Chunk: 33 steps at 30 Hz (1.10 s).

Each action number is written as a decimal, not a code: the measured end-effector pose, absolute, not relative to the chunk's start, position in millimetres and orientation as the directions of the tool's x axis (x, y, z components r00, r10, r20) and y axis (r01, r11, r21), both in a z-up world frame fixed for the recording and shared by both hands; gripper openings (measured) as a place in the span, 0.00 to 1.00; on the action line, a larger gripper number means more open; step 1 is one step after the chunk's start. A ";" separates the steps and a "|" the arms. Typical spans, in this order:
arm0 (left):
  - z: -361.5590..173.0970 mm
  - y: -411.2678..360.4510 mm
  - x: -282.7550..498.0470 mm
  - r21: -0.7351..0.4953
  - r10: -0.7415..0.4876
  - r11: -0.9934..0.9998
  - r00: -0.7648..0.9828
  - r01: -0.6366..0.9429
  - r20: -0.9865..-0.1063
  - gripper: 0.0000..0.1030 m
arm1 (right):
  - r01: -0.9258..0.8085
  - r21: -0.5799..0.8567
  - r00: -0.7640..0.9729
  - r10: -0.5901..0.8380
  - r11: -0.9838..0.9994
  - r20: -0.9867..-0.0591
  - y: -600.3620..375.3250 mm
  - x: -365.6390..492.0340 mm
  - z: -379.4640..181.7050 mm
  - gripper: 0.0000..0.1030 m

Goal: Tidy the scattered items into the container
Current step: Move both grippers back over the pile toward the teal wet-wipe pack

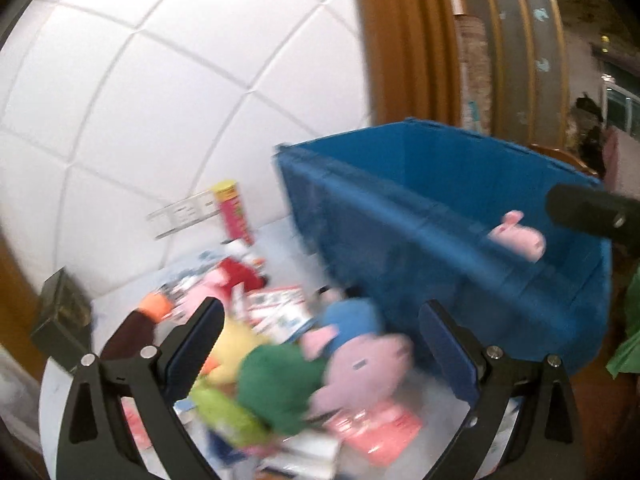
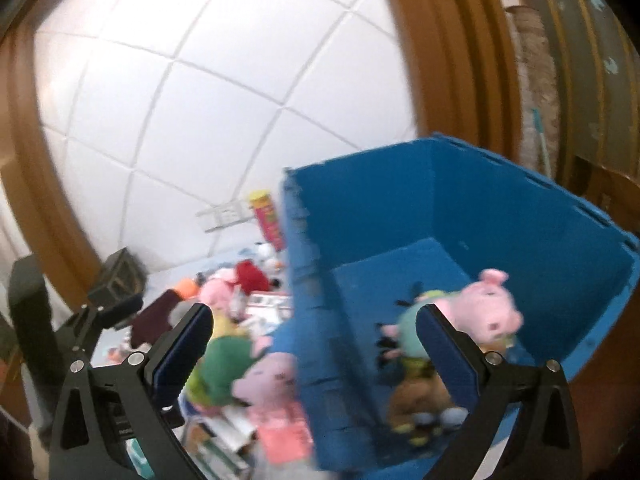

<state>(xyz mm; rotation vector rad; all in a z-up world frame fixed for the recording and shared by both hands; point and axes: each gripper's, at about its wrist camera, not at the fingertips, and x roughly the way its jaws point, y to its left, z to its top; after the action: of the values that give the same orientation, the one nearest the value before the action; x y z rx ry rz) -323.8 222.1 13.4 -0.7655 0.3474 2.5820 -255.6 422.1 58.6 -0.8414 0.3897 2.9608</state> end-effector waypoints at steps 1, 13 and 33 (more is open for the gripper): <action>9.6 209.1 -324.4 0.113 0.316 -0.884 -0.758 -0.453 -0.571 0.96 | -0.093 0.228 -0.851 -0.041 -0.969 -0.523 409.0 -257.8 57.6 1.00; -46.2 73.1 -341.1 0.102 0.251 -0.904 -0.706 -0.416 -0.662 0.96 | -0.106 0.247 -0.786 -0.071 -0.963 -0.614 286.9 -283.4 0.1 1.00; -103.5 21.4 -412.6 0.046 0.088 -0.981 -0.648 -0.187 -0.756 0.96 | 0.004 0.210 -0.642 -0.163 -0.978 -0.749 267.9 -380.0 -61.7 0.82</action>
<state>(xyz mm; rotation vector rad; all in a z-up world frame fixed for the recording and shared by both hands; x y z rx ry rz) -412.6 21.4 -103.5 -1.2365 0.1800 2.7158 -380.0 267.9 -61.7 -1.3618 0.3071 2.9178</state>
